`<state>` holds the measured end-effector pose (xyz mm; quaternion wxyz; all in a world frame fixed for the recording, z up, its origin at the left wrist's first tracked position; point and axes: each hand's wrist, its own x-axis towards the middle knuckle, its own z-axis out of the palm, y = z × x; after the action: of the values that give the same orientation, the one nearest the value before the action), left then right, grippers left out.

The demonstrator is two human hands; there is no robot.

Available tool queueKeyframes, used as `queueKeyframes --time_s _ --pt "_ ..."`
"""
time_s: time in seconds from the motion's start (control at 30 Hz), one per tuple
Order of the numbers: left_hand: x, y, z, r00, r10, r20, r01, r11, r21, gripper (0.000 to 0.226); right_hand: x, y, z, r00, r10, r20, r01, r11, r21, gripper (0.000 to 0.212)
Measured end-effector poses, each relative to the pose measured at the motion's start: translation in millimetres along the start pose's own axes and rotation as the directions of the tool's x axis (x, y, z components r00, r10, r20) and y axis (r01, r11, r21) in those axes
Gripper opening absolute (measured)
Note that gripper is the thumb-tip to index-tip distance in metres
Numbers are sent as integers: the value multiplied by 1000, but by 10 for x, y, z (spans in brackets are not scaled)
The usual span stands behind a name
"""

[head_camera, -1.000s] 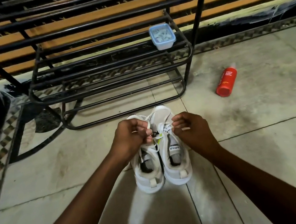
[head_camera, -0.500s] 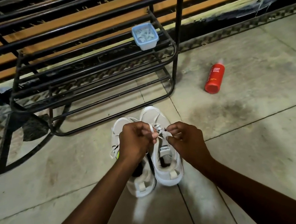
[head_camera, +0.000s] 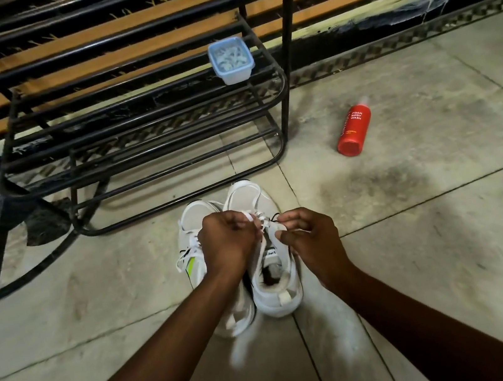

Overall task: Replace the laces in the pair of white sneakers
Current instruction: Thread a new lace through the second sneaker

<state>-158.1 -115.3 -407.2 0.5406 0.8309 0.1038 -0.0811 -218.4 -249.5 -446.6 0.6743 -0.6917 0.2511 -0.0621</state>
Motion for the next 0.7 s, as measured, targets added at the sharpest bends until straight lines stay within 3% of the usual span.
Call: queueKeyframes --time_s 0.23,0.4,0.53,0.7 --pt "-25 -40 49 996 80 -27 -76 991 106 17 -26 -10 0 1000 -26 -4 26 1000 8 23" --pt "-16 -98 19 984 174 47 -179 973 145 20 -21 -11 -9 1000 -26 0 26 1000 5 23" --pt "-13 -110 -21 942 322 94 -335 908 253 20 -6 -4 -1 998 -56 5 57 998 -42 23" --pt "-25 -93 -53 841 500 208 -541 759 363 18 -22 16 20 993 -112 -24 109 988 -110 28"
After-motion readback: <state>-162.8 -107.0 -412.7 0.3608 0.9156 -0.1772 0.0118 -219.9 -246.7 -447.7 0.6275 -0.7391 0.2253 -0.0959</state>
